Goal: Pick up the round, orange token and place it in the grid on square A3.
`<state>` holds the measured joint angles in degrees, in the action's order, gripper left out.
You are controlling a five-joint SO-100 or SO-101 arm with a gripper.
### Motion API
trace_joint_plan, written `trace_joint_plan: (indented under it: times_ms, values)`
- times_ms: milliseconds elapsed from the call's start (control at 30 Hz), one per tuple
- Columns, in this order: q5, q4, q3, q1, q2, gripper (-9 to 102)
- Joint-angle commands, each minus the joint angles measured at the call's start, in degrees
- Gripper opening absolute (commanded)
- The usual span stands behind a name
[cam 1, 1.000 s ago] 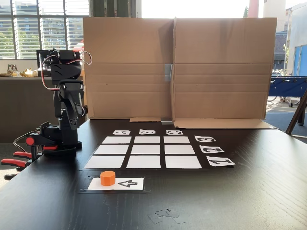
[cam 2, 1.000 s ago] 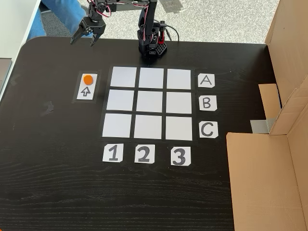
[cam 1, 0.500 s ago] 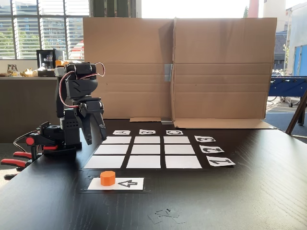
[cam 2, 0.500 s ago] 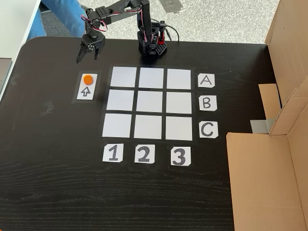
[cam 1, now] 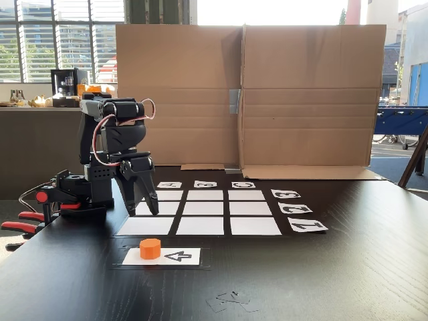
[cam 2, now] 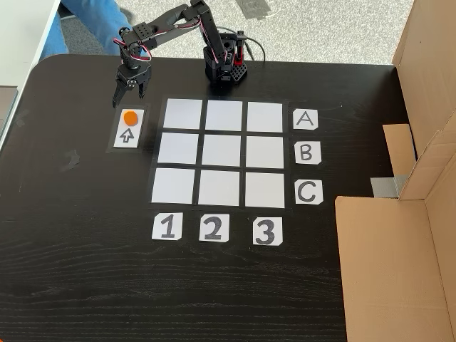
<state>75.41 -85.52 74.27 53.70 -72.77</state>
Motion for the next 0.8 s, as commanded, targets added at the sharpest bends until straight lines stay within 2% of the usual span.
trace_joint_plan:
  times_ms: [0,767]
  values:
    - [-0.3,0.2,-5.4,-0.7,2.9,39]
    - [-7.7,-1.0,-14.3,0.9,15.6,39]
